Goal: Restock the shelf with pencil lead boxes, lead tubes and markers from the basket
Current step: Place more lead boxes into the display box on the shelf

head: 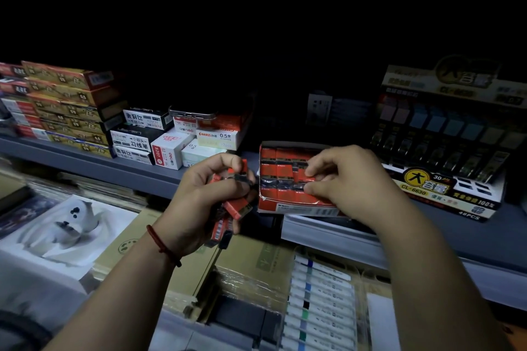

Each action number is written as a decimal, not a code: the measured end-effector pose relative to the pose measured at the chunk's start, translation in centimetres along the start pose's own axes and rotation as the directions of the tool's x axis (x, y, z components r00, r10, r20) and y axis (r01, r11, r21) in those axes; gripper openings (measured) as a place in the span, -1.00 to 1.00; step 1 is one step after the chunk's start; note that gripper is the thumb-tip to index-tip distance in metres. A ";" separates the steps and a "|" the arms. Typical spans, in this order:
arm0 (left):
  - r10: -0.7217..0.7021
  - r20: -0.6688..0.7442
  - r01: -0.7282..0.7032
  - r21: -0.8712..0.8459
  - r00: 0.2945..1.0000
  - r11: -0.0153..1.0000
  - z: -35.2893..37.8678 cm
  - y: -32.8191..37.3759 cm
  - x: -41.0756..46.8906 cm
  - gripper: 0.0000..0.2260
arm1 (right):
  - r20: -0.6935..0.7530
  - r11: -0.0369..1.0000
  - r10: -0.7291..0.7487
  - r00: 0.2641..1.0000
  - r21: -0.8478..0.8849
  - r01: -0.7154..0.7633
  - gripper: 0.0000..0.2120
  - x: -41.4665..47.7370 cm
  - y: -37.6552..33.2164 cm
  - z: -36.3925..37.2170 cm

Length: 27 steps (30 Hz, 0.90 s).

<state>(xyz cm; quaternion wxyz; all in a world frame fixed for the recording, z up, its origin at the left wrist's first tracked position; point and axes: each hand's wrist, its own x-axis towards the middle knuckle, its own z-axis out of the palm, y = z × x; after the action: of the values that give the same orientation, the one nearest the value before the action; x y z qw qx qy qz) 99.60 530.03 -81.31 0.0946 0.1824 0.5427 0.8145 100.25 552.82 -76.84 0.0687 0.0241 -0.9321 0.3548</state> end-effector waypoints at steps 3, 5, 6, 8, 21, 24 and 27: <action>0.009 0.005 -0.008 -0.025 1.000 1.000 -0.1 -0.1 0.0 -0.76 | -0.032 0.998 -0.042 0.999 -0.048 0.041 -0.87 0.3 -0.2 0.4; 0.015 0.020 -0.014 -0.029 1.000 0.999 -0.1 0.0 0.0 -0.76 | -0.034 0.996 -0.061 0.998 -0.073 0.059 -0.85 0.4 -0.2 0.6; 0.020 0.031 -0.019 -0.024 0.999 1.000 -0.2 0.0 0.0 -0.76 | -0.041 0.994 -0.078 0.996 -0.080 0.075 -0.82 0.3 -0.3 0.7; 0.033 0.058 -0.034 0.002 0.998 0.999 -0.4 0.3 0.0 -0.74 | -0.040 0.990 -0.142 0.989 -0.030 0.140 -0.76 0.0 -1.1 1.0; 0.025 0.199 -0.027 0.012 0.980 1.000 0.0 0.8 -0.5 -0.80 | 0.080 0.766 -0.231 0.970 0.630 0.130 -0.74 -0.8 -3.9 2.7; 0.025 0.210 -0.030 0.020 0.977 0.999 0.4 1.1 -0.4 -0.81 | 0.052 0.689 -0.159 0.986 0.721 0.073 -0.77 -0.9 -4.0 2.9; 0.041 0.217 -0.056 0.065 0.975 0.996 0.4 1.1 -0.2 -0.83 | 0.015 0.554 -0.056 0.998 0.832 0.018 -0.77 -0.8 -4.1 3.2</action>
<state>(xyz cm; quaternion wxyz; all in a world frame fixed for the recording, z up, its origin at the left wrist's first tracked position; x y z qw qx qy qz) 99.95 529.86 -80.23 0.1265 0.2862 0.5532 0.7721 101.10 547.64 -76.63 0.0381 0.0803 -0.6549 0.7505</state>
